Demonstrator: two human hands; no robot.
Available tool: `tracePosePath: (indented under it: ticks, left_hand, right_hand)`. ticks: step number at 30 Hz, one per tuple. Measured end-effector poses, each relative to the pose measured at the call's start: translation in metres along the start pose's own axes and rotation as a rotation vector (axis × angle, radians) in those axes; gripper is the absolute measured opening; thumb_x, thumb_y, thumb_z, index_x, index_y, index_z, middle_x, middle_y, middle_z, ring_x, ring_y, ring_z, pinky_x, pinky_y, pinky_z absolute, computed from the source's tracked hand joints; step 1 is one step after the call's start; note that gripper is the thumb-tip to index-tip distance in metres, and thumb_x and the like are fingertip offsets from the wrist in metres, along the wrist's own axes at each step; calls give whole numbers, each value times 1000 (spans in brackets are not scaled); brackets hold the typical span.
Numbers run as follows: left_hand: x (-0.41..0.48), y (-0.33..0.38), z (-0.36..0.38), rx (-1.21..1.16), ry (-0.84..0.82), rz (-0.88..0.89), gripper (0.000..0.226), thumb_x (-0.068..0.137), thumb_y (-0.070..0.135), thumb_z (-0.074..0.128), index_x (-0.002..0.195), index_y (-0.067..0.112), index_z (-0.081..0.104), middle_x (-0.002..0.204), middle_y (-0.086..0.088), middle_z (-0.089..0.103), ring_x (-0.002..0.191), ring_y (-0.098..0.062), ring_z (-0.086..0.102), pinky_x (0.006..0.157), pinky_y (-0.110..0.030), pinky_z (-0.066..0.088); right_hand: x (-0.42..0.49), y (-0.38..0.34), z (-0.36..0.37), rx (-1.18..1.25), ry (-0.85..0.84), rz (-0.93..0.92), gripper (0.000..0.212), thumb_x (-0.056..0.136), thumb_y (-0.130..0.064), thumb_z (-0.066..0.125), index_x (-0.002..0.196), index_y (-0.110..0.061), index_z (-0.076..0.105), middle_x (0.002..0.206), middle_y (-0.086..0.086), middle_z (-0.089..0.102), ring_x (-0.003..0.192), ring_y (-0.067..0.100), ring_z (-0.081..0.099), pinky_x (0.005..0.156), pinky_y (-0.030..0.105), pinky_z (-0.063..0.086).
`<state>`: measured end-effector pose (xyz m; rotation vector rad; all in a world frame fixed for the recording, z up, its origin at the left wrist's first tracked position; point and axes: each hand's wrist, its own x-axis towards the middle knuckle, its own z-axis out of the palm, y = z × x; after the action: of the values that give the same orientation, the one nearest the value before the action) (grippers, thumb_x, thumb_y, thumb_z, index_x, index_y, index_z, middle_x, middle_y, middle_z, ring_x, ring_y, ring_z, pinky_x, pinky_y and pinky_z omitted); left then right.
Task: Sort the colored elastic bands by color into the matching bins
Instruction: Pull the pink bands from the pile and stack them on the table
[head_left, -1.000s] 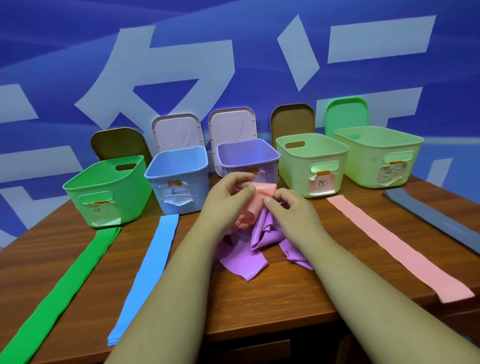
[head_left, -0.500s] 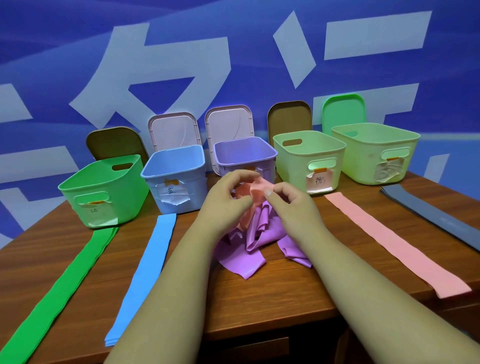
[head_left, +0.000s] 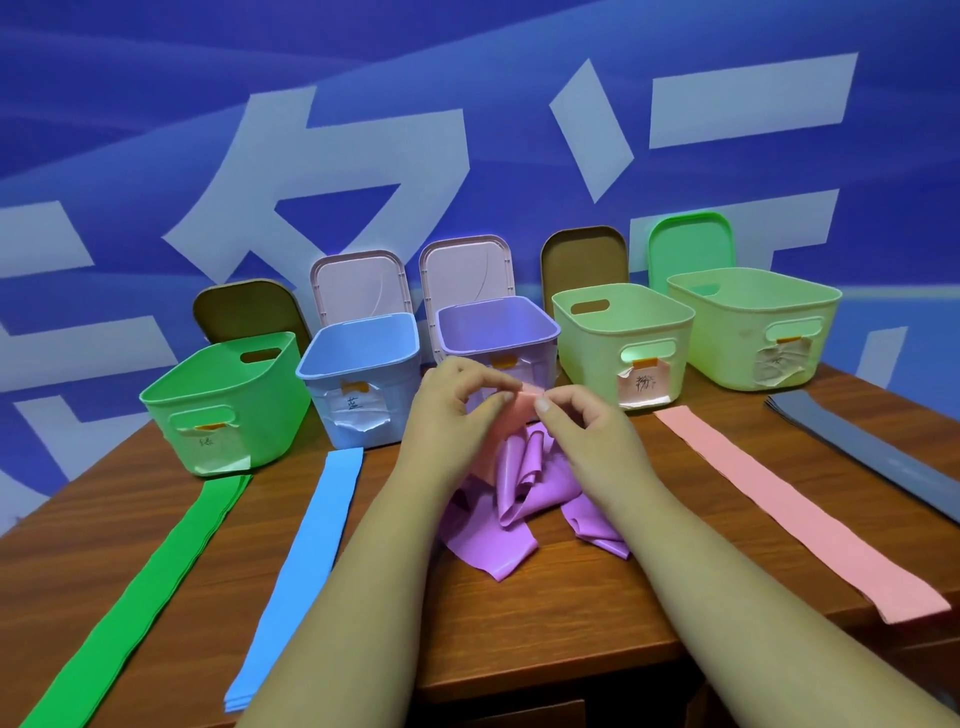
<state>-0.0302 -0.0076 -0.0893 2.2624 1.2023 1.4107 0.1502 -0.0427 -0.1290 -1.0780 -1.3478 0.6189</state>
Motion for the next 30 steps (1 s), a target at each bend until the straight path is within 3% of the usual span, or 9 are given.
tracePosePath:
  ticks: [4,10,13,18,23,26,30]
  left_hand:
    - [18,11,-16,18,132,54,19,94,14,72,96,33,76,103,18,61,106,-7,58,95,-32,49]
    - [57,53,-52,-100,193,-30,19,97,12,65,100,27,76,96,17,74,90,4,66,78,-13,48]
    - [73,73,-70,-169,233,-17,18,95,11,65,99,24,77,94,13,76,91,-3,70,82,-20,54]
    - [94,97,-91,-206,233,5,18,93,14,66,99,27,78,90,13,76,86,-9,72,83,-33,61]
    - [102,114,-99,-222,184,-12,21,95,12,64,99,25,79,87,11,72,76,-13,70,65,-32,64]
    - [104,121,-99,-242,146,-23,24,95,7,61,100,22,80,89,9,72,78,-15,70,64,-33,65]
    - [104,126,-96,-285,102,-53,26,95,3,58,100,17,79,91,0,72,74,-15,70,67,-37,66]
  right_hand:
    - [-1,1,1,28,6,22,5,100,-24,71,95,-25,73,94,-11,73,87,3,65,78,13,48]
    - [-2,2,1,-61,-28,-1,7,97,-21,74,95,-27,71,98,-7,72,86,7,65,77,15,48]
    - [-1,1,0,-48,-10,34,11,95,-30,77,104,-32,70,106,-11,71,96,7,66,84,21,49]
    - [-2,-1,-2,-55,-54,55,40,94,-51,73,130,-42,59,131,-20,63,115,-2,61,92,20,47]
    - [-5,-5,-3,-12,-75,57,62,78,-80,61,133,-52,56,134,-25,61,122,2,60,103,33,52]
    - [-6,-6,-2,26,-77,53,60,79,-81,61,131,-54,56,132,-27,63,123,1,60,107,37,52]
    - [-7,-8,0,35,-64,69,54,89,-65,68,138,-48,52,131,-25,62,122,-3,59,106,32,51]
